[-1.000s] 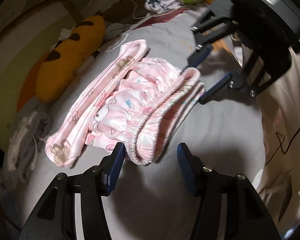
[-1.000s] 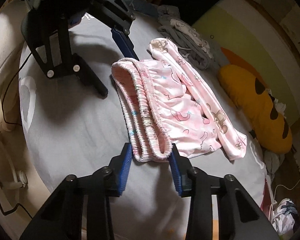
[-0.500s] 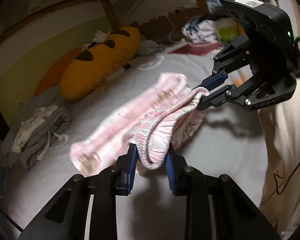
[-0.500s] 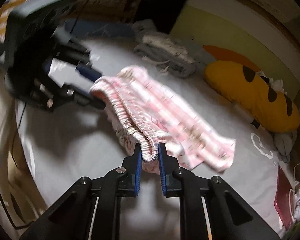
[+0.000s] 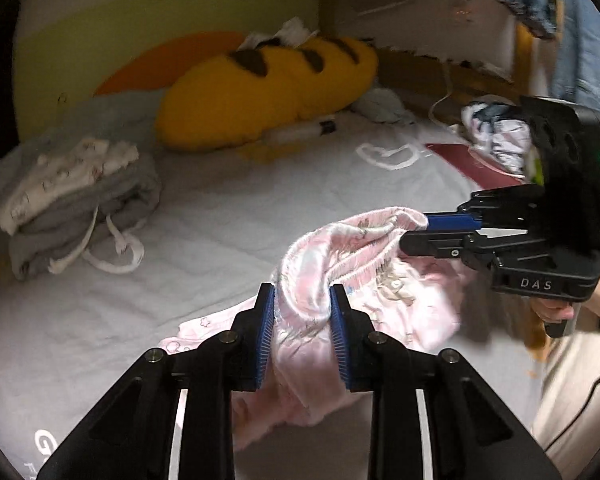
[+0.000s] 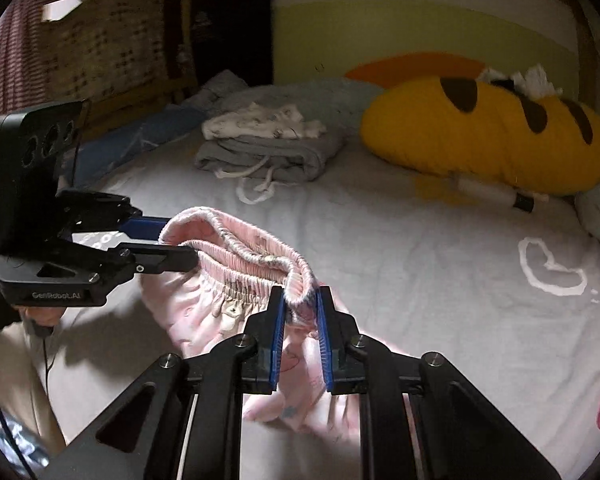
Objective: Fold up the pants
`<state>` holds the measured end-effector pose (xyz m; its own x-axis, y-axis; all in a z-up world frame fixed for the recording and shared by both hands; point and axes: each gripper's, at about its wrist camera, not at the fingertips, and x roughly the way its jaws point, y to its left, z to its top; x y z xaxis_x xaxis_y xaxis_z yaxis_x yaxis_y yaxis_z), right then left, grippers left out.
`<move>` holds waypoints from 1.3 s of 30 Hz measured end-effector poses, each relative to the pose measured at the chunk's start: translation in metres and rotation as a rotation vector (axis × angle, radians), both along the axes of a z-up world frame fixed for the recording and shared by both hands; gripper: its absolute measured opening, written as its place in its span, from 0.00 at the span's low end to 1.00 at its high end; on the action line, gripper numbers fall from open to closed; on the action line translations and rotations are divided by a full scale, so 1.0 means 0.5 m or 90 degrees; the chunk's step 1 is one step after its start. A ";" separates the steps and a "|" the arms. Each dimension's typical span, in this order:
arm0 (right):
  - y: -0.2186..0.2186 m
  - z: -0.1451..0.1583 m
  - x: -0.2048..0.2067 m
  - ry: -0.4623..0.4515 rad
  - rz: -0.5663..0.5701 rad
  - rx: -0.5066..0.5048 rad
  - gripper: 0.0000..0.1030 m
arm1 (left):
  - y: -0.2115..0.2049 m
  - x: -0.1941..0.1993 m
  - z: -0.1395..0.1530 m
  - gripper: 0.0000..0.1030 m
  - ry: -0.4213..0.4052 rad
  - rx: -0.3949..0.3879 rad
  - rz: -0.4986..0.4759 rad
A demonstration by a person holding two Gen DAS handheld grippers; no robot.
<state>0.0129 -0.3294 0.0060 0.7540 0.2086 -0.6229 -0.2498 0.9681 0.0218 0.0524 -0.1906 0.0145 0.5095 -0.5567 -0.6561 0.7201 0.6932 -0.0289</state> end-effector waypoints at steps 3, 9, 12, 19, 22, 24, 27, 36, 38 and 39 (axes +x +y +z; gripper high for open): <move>-0.010 -0.015 0.031 0.015 -0.076 -0.036 0.30 | -0.003 0.031 -0.030 0.30 0.016 0.028 0.053; -0.056 0.010 0.001 -0.025 -0.152 -0.013 0.54 | 0.070 0.034 -0.014 0.40 0.056 -0.062 0.091; -0.080 0.026 -0.038 -0.025 -0.153 0.043 0.54 | 0.101 -0.004 -0.002 0.41 0.051 -0.077 0.076; -0.100 0.049 -0.118 -0.028 -0.163 0.115 0.54 | 0.116 -0.080 -0.003 0.41 0.066 -0.068 0.057; -0.106 0.045 -0.141 -0.026 -0.177 0.121 0.54 | 0.114 -0.100 0.002 0.41 0.036 -0.057 0.064; -0.113 0.043 -0.158 -0.025 -0.192 0.120 0.54 | 0.110 -0.107 0.006 0.43 0.022 -0.053 0.069; -0.125 0.041 -0.177 -0.021 -0.204 0.135 0.54 | 0.105 -0.119 0.009 0.59 -0.009 -0.041 0.081; -0.091 -0.004 -0.171 0.046 -0.143 0.101 0.38 | 0.110 -0.096 -0.023 0.54 0.005 -0.032 0.107; -0.083 -0.018 -0.167 0.065 -0.129 0.102 0.34 | 0.113 -0.090 -0.032 0.39 0.028 -0.038 0.099; -0.081 -0.021 -0.166 0.068 -0.125 0.100 0.33 | 0.114 -0.088 -0.035 0.35 0.038 -0.044 0.092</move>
<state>-0.0700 -0.3697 -0.0046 0.7215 0.1654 -0.6723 -0.0463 0.9804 0.1915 0.0082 -0.1334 -0.0031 0.5491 -0.5247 -0.6505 0.6081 0.7848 -0.1197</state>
